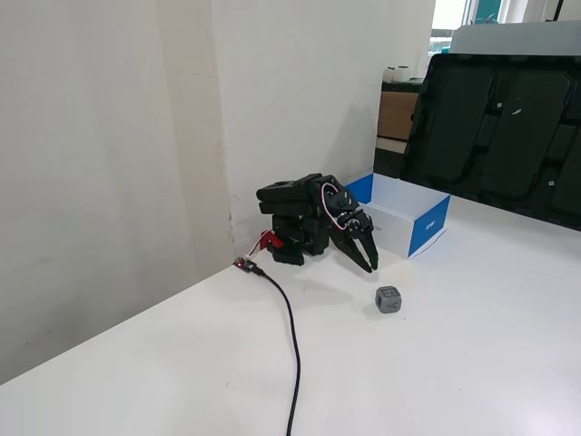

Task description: Pick the gray block and keep it in the box.

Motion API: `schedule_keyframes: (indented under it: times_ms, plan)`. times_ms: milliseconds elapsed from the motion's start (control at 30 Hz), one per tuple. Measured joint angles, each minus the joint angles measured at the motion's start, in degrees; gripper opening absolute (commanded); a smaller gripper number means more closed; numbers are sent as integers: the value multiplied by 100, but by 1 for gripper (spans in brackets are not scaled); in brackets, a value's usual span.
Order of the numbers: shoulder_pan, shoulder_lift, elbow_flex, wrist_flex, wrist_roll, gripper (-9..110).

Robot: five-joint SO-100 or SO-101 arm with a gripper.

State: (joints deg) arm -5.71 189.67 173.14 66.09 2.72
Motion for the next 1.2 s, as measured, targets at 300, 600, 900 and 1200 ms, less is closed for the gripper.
schedule_keyframes:
  times_ms: [300, 600, 900, 1200]
  plan:
    - [114, 0, 0, 0, 360, 0]
    - [272, 0, -123, 0, 721, 0]
    - [264, -571, -352, -185, 914, 0]
    - [255, -2593, -1274, -562, 1292, 0]
